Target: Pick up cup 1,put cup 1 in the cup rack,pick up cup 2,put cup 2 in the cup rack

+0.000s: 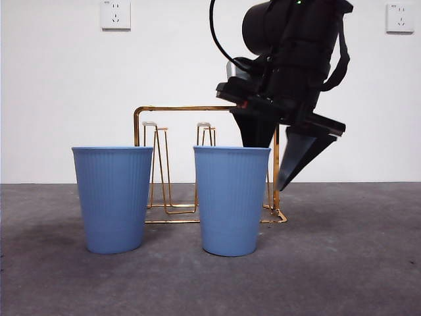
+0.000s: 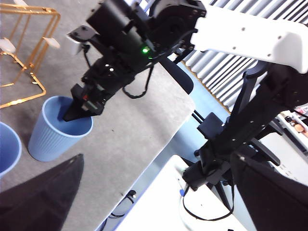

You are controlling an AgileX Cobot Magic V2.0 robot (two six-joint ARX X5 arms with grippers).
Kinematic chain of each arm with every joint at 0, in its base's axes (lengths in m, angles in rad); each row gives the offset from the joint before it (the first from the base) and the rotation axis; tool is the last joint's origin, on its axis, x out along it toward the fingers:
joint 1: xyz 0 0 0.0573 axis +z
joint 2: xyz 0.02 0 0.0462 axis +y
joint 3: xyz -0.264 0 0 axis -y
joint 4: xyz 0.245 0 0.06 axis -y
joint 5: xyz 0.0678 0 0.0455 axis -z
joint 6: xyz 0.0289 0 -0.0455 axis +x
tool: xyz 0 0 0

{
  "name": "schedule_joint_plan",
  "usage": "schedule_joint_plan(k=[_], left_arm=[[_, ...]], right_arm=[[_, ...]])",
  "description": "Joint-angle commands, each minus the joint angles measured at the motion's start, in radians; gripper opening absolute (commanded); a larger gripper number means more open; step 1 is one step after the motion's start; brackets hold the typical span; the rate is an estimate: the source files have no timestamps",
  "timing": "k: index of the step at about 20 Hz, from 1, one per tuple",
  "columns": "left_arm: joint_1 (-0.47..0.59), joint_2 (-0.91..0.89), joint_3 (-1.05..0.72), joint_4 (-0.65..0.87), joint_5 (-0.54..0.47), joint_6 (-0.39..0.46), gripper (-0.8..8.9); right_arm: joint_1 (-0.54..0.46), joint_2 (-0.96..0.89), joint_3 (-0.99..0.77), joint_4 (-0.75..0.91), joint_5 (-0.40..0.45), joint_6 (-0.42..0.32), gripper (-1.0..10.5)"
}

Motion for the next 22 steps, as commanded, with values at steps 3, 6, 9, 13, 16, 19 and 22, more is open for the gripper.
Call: schedule_joint_plan(k=[3, 6, 9, 13, 16, 19, 22], left_arm=[[-0.023, 0.019, 0.004, 0.068, 0.004, -0.063, 6.57], [-0.034, 0.025, 0.004, 0.14, 0.006, -0.128, 6.57], [-0.042, 0.027, 0.004, 0.246, 0.031, -0.22, 6.57], [-0.07, 0.039, 0.004, 0.466, 0.028, -0.394, 6.57], [-0.116, 0.072, 0.004, 0.685, 0.003, -0.54, 6.56], [-0.218, 0.128, 0.004, 0.922, -0.13, -0.653, 6.56], [-0.339, 0.198, 0.004, 1.116, -0.262, -0.697, 6.57]], right_arm=[[0.007, 0.012, 0.002, -0.003, -0.019, -0.04, -0.2], [0.007, -0.018, 0.002, -0.046, -0.02, -0.076, -0.2], [0.006, -0.149, 0.003, -0.053, -0.019, -0.087, -0.2], [0.006, -0.453, 0.004, 0.008, -0.016, -0.077, -0.2], [0.007, -0.692, 0.004, 0.146, -0.006, -0.041, -0.2], [0.007, -0.88, 0.004, 0.318, -0.004, -0.035, -0.2], [0.007, -0.962, 0.004, 0.436, 0.023, -0.034, -0.2]])
